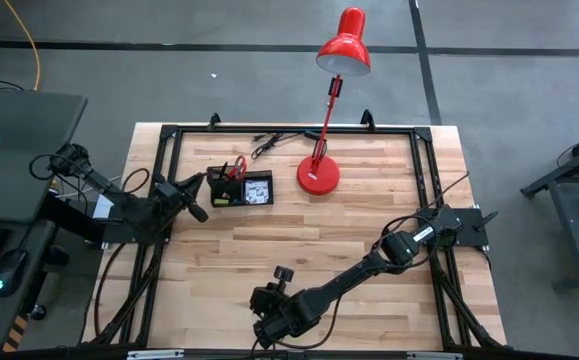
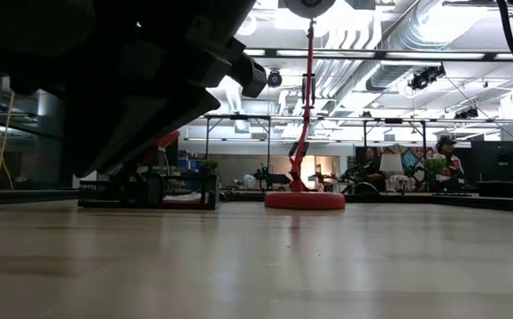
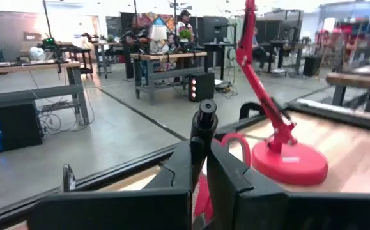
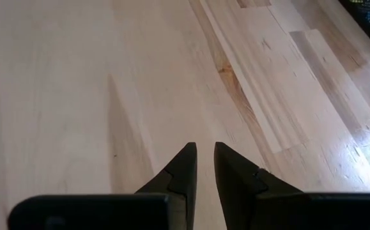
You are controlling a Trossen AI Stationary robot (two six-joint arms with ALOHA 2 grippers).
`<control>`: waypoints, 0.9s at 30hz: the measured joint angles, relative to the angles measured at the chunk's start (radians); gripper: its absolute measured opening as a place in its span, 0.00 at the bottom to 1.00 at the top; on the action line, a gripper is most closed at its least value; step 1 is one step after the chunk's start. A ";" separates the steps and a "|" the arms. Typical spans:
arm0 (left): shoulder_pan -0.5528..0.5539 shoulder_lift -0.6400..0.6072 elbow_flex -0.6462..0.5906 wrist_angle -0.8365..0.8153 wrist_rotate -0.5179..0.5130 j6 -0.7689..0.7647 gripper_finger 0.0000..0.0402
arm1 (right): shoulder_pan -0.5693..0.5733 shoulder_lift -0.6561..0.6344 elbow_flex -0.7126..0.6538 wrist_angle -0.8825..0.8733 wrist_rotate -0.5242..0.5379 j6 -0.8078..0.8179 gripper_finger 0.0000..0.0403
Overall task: Pick and place office supplies into organizer
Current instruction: Put the black pen into the black desk organizer
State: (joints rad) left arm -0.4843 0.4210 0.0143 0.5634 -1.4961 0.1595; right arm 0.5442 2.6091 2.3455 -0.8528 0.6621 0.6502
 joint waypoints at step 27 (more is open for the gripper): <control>0.015 0.000 0.193 -0.528 0.151 -0.370 0.00 | 0.000 0.001 -0.040 0.053 0.018 0.000 0.12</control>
State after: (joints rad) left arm -0.4692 0.4213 0.2074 0.0352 -1.3448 -0.2104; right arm 0.5446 2.6102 2.3054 -0.7999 0.6800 0.6505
